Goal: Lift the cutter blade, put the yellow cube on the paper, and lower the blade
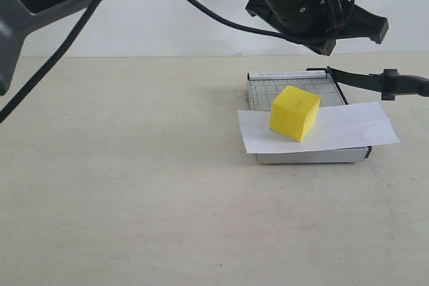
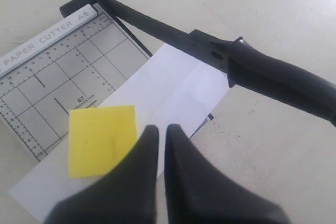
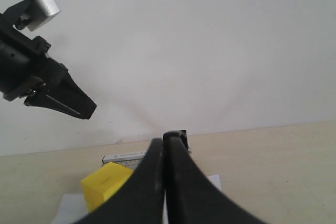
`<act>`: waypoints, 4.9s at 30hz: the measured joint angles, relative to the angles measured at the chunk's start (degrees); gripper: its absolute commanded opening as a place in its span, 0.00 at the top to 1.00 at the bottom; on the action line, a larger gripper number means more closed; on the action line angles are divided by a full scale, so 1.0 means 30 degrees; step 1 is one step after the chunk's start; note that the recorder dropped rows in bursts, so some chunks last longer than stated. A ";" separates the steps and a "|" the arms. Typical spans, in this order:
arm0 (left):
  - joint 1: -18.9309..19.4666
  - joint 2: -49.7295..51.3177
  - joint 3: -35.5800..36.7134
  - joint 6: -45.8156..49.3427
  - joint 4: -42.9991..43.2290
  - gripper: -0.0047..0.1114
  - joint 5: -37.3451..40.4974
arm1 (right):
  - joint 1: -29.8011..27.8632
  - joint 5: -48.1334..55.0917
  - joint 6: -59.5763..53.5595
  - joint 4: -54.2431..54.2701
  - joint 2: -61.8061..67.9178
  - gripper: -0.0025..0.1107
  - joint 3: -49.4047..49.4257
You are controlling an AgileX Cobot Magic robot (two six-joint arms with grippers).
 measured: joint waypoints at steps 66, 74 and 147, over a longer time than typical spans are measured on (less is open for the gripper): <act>-0.2394 -0.7102 0.2006 0.2929 -0.1146 0.92 -0.1881 | 0.0000 0.0000 0.0000 0.0074 0.0000 0.98 0.0000; -0.3318 -1.1163 0.6479 0.2929 -0.0035 0.92 -0.2014 | 0.0000 0.0000 0.0000 0.0074 0.0000 0.98 0.0000; 0.9795 -4.2601 4.2520 0.2929 0.2580 0.92 -1.6304 | 0.0000 0.0000 0.0072 0.0074 0.0000 0.98 0.0000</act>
